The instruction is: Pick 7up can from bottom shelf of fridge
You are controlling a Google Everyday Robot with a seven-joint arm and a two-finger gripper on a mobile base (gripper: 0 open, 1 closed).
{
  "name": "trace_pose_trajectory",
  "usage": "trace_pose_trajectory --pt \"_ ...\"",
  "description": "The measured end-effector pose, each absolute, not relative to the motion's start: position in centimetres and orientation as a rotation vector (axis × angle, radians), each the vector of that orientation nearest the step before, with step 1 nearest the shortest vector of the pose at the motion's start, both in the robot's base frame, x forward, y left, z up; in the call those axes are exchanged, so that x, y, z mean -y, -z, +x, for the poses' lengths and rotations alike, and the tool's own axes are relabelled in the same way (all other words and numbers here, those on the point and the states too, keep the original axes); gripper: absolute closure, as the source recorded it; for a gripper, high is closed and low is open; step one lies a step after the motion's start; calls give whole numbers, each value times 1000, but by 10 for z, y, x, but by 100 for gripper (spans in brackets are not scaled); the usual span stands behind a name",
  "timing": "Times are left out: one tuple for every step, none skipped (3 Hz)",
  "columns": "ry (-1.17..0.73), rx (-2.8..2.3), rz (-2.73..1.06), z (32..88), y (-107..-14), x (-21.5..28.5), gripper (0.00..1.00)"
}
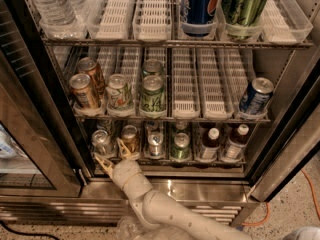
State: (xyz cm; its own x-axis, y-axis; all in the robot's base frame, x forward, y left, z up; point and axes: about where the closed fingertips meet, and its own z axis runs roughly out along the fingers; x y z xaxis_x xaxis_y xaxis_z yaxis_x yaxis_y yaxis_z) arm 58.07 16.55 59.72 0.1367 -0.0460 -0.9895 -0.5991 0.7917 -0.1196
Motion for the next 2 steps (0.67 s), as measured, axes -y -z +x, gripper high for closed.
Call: trace_pose_trajectory --pt "-448 -1393 -579 587 -596 -173 32" --pt "-475 -1381 -587 602 -595 -188 30"
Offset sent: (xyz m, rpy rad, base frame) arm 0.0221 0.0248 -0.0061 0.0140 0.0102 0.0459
